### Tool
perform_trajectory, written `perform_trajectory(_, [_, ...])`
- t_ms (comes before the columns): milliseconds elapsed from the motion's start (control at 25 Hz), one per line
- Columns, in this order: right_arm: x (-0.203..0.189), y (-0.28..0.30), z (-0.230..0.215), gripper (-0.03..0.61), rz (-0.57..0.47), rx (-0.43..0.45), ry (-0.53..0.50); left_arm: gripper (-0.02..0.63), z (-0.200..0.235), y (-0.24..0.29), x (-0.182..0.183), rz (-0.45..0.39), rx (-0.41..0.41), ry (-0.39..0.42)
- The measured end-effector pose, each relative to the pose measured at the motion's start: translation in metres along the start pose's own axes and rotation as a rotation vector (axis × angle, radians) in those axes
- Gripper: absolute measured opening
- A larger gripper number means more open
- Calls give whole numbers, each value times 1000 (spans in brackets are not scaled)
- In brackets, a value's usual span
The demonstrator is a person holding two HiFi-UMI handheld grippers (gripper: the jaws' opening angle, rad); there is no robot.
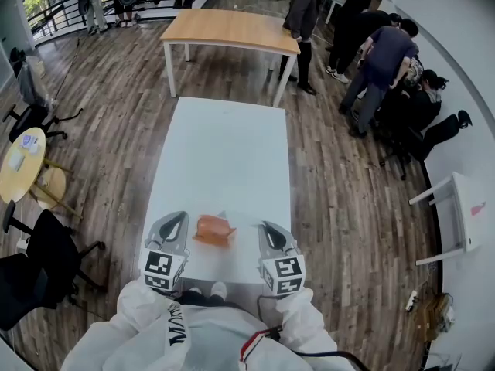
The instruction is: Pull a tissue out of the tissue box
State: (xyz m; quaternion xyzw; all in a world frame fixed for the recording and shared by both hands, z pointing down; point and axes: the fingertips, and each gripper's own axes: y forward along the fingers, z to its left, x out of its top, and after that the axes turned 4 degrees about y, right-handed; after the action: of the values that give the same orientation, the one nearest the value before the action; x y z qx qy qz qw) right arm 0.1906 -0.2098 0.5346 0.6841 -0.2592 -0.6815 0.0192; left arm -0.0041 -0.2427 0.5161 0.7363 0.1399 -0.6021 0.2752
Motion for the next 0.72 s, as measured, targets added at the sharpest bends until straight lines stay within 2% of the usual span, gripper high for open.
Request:
perform_trajectory(320, [1, -3, 2, 3, -10, -18, 1, 0, 4, -7, -1, -12, 0, 2])
perform_trajectory(720, [0, -21, 12, 3, -21, -82, 23, 0, 6, -22, -1, -17, -47, 10])
